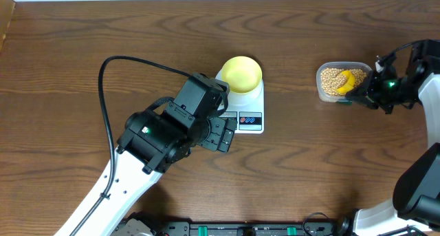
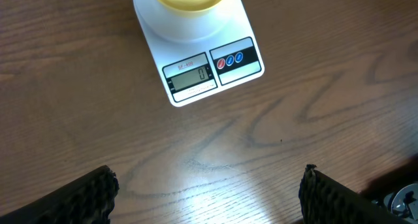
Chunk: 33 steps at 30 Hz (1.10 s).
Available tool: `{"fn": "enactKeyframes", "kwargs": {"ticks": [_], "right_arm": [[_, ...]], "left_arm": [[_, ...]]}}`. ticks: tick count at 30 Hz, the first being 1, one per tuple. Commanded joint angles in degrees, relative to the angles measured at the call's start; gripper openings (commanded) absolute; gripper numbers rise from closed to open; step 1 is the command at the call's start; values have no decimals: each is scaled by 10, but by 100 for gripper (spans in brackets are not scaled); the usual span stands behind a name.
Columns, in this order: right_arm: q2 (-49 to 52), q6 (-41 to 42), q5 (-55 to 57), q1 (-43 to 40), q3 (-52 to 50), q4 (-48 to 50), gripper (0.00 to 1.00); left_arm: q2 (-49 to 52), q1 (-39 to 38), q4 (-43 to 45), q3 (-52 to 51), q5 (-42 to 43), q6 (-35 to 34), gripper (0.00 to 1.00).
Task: Scoop item into bowl and weigh 50g on scale
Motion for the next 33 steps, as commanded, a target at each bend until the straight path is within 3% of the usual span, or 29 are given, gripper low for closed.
{"fn": "enactKeyframes", "kwargs": {"ticks": [1, 33], "right_arm": [[4, -24, -33, -15, 13, -2, 1], [4, -123, -231, -56, 13, -27, 1]], "left_arm": [[-7, 2, -2, 19, 5, 12, 91], [-7, 2, -2, 19, 5, 12, 91]]}}
